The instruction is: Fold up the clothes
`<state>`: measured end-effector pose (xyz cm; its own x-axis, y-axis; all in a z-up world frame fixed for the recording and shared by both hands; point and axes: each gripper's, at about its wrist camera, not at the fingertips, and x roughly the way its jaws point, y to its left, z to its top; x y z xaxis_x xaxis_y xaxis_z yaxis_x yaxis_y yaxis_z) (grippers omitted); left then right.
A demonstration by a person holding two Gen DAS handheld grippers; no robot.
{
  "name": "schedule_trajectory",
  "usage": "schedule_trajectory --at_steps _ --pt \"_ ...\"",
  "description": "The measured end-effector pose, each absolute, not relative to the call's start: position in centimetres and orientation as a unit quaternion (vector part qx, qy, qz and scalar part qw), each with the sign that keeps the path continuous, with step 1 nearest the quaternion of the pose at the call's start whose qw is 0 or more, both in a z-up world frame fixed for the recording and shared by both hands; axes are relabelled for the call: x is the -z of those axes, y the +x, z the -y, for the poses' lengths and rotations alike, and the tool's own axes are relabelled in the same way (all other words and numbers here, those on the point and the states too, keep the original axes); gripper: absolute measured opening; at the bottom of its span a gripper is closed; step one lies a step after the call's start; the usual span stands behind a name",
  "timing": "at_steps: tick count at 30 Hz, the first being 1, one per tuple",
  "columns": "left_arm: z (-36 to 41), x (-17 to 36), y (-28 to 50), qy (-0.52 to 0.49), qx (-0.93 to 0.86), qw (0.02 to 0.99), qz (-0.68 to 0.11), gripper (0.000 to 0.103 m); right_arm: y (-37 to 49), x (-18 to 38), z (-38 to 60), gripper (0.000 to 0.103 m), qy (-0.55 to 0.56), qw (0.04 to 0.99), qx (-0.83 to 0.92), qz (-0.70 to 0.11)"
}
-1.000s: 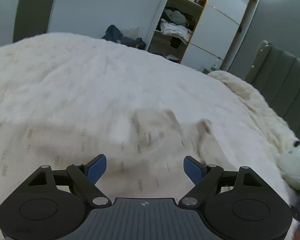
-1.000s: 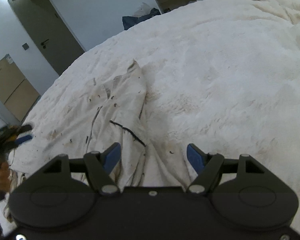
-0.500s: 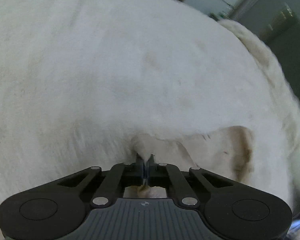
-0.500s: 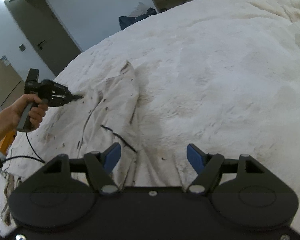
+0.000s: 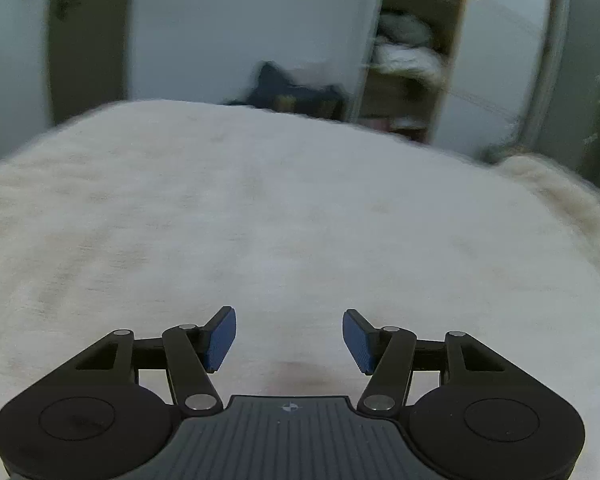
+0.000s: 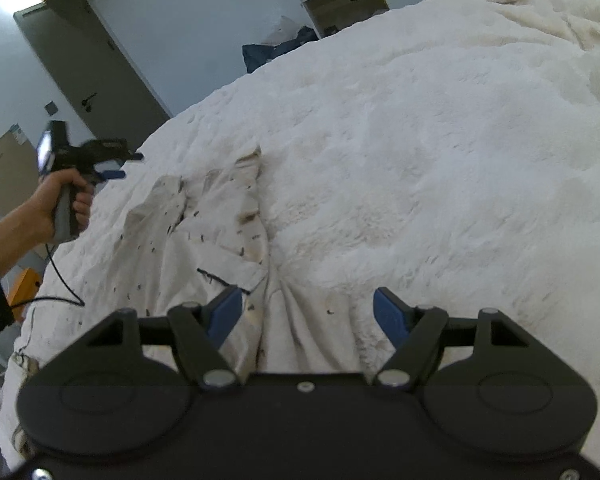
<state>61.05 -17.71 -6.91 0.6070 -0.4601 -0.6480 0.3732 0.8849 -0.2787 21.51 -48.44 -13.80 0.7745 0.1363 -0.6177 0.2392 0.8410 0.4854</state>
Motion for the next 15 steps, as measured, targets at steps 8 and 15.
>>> schedule_trajectory --at_steps 8,15 --pt "30.6 9.8 57.5 0.059 0.415 0.785 -0.456 0.063 21.4 13.4 48.8 0.071 0.284 0.9 0.033 -0.33" --pt "31.9 11.9 56.8 0.164 0.405 0.786 -0.438 0.002 20.9 12.9 49.6 0.071 0.296 0.9 0.032 -0.318"
